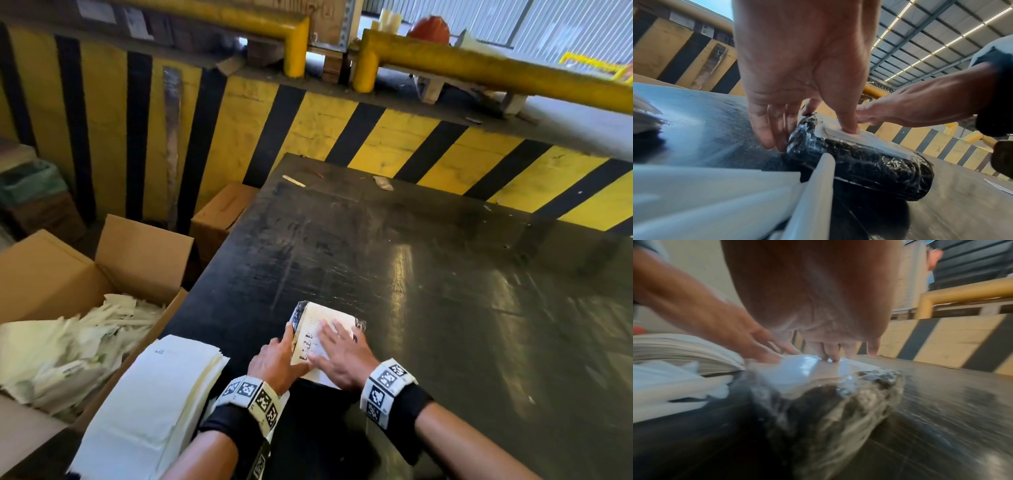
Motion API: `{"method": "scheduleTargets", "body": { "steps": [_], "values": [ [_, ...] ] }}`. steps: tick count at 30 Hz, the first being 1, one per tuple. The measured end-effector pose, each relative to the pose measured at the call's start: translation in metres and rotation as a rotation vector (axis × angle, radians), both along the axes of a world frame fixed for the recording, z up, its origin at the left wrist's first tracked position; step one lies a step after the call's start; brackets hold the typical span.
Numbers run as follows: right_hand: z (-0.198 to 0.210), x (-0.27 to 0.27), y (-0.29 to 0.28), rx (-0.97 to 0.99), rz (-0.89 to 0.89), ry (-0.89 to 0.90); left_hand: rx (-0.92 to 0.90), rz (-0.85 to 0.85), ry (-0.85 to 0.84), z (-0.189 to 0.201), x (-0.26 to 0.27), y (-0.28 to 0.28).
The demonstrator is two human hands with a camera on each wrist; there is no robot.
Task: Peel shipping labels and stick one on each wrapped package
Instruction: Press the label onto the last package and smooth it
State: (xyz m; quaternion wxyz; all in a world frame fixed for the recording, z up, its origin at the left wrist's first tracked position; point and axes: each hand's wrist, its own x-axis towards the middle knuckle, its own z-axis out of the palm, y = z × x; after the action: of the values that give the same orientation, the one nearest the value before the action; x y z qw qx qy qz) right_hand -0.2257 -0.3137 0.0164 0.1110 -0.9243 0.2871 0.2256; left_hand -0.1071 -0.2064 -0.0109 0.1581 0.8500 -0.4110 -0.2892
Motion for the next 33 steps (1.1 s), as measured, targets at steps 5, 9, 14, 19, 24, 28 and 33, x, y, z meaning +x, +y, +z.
{"method": "scheduleTargets", "body": {
  "steps": [5,9,14,19,24,28,33],
  "values": [
    [0.004,0.025,-0.013,0.019,-0.033,-0.06,-0.028,0.015,0.017,-0.002,-0.001,0.001],
    [0.001,0.05,-0.032,0.011,-0.059,-0.124,-0.014,0.016,0.016,-0.003,-0.001,0.001],
    [-0.004,0.025,-0.014,-0.052,0.047,-0.098,0.0,0.006,0.016,-0.005,0.001,0.0],
    [-0.015,-0.035,-0.007,-0.068,-0.041,-0.094,0.018,-0.011,0.022,-0.005,0.004,-0.003],
    [-0.012,-0.034,0.004,-0.094,-0.211,-0.117,0.04,-0.033,0.02,-0.005,0.006,-0.006],
    [-0.02,-0.017,0.041,-0.071,-0.21,-0.185,0.04,-0.043,-0.012,-0.006,0.005,-0.005],
    [-0.028,-0.045,0.062,-0.189,-0.213,-0.181,0.028,-0.067,-0.008,-0.006,0.006,-0.004]
  ]
}}
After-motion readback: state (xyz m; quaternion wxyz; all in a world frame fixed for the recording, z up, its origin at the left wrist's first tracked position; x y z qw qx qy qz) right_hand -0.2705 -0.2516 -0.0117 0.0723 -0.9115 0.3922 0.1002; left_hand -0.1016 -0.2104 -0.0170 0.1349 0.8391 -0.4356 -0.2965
